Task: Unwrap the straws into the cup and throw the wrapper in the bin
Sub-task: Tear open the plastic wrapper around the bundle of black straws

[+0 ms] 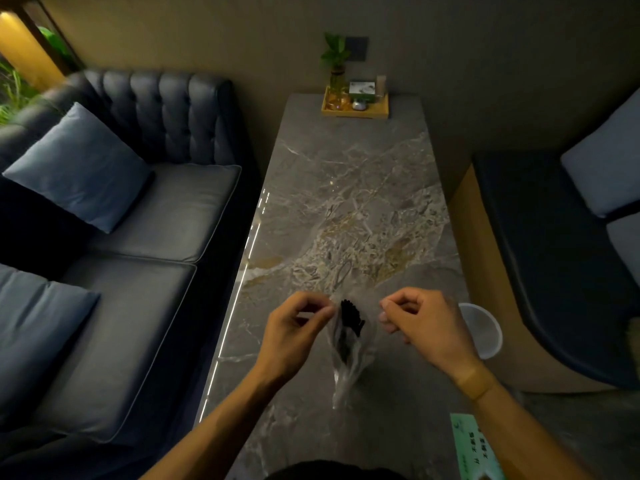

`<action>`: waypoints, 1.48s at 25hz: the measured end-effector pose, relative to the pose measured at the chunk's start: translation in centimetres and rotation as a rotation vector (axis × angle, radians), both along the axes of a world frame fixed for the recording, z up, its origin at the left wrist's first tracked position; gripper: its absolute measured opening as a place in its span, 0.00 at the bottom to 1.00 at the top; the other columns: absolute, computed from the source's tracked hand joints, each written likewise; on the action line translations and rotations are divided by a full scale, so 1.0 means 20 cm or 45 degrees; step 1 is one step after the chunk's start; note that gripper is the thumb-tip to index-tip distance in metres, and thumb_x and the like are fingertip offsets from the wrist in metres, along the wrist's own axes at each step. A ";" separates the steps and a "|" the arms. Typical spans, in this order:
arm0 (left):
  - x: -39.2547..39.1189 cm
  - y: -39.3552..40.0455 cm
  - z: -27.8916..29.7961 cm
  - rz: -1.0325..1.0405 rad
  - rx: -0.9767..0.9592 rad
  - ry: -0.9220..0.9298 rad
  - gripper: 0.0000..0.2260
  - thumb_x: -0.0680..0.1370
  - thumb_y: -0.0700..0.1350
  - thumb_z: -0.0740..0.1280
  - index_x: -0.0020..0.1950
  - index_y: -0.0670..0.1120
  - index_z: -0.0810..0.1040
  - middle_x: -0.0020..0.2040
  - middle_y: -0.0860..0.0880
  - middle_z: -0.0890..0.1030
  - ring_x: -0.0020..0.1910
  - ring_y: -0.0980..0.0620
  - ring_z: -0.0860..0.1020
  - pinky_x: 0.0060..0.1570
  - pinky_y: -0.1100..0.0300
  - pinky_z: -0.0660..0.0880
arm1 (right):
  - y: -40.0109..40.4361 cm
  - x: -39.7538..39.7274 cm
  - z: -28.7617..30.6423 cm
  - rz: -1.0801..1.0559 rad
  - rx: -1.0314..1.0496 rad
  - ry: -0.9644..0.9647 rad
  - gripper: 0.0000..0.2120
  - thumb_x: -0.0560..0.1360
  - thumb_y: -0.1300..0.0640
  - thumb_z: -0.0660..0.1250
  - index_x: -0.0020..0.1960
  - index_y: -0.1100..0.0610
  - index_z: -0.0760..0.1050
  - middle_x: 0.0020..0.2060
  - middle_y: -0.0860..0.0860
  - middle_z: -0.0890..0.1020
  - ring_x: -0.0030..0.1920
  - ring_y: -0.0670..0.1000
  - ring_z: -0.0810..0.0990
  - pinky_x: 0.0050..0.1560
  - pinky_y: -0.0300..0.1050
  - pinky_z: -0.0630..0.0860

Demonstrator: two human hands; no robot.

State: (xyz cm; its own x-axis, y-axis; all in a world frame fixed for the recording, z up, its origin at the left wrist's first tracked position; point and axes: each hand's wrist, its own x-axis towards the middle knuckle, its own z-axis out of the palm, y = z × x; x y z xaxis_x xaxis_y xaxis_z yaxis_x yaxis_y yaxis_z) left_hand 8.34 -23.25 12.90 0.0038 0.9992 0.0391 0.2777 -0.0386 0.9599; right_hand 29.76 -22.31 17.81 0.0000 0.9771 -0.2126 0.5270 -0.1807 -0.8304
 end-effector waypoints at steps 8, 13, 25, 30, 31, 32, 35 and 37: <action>-0.10 -0.01 0.00 -0.011 -0.064 -0.071 0.01 0.77 0.42 0.70 0.47 0.47 0.80 0.44 0.51 0.82 0.43 0.55 0.80 0.42 0.61 0.79 | 0.03 0.10 -0.02 -0.012 0.196 -0.502 0.02 0.73 0.51 0.71 0.41 0.48 0.81 0.36 0.44 0.85 0.38 0.49 0.83 0.38 0.54 0.81; -0.04 -0.02 -0.03 -0.047 -0.014 -0.047 0.02 0.76 0.42 0.71 0.45 0.49 0.80 0.43 0.52 0.82 0.41 0.55 0.80 0.40 0.58 0.77 | -0.01 0.00 0.03 0.021 0.567 -0.633 0.07 0.72 0.45 0.70 0.43 0.46 0.74 0.39 0.44 0.77 0.40 0.47 0.74 0.30 0.45 0.74; 0.07 -0.09 -0.04 -0.055 0.295 0.186 0.04 0.77 0.43 0.70 0.46 0.52 0.79 0.45 0.54 0.79 0.43 0.58 0.78 0.40 0.71 0.73 | 0.00 -0.21 0.04 0.039 0.044 -0.679 0.33 0.77 0.34 0.51 0.32 0.57 0.79 0.29 0.52 0.82 0.32 0.53 0.79 0.29 0.49 0.73; 0.09 -0.13 -0.06 -0.241 0.538 0.264 0.06 0.79 0.48 0.68 0.48 0.47 0.80 0.46 0.51 0.80 0.43 0.54 0.78 0.40 0.62 0.75 | 0.03 -0.21 0.01 -0.029 -0.046 -0.506 0.18 0.74 0.44 0.66 0.33 0.55 0.80 0.33 0.52 0.84 0.36 0.55 0.81 0.40 0.56 0.79; 0.09 -0.14 -0.08 -0.277 0.550 0.274 0.06 0.79 0.49 0.68 0.49 0.48 0.80 0.46 0.52 0.80 0.44 0.55 0.78 0.41 0.63 0.75 | 0.03 -0.21 0.00 -0.023 -0.047 -0.495 0.15 0.74 0.46 0.67 0.34 0.54 0.80 0.33 0.51 0.85 0.37 0.54 0.81 0.40 0.56 0.79; 0.07 -0.14 -0.11 -0.312 0.531 0.271 0.06 0.79 0.51 0.67 0.50 0.50 0.79 0.47 0.53 0.80 0.45 0.56 0.78 0.42 0.64 0.74 | 0.02 -0.21 0.00 -0.012 -0.048 -0.493 0.13 0.74 0.47 0.67 0.35 0.52 0.81 0.34 0.50 0.85 0.37 0.53 0.82 0.40 0.55 0.79; -0.06 -0.11 -0.25 -0.316 0.277 0.266 0.05 0.79 0.53 0.64 0.52 0.55 0.77 0.49 0.56 0.78 0.47 0.58 0.77 0.44 0.60 0.76 | 0.01 -0.22 0.01 0.031 -0.043 -0.456 0.10 0.74 0.47 0.68 0.38 0.50 0.81 0.35 0.48 0.86 0.38 0.49 0.82 0.40 0.54 0.80; -0.20 -0.06 -0.40 -0.291 -0.047 0.418 0.10 0.75 0.54 0.65 0.56 0.58 0.75 0.53 0.55 0.77 0.51 0.57 0.77 0.50 0.55 0.78 | 0.00 -0.23 0.03 0.059 -0.037 -0.430 0.10 0.74 0.48 0.68 0.38 0.50 0.81 0.34 0.47 0.85 0.38 0.47 0.82 0.41 0.54 0.80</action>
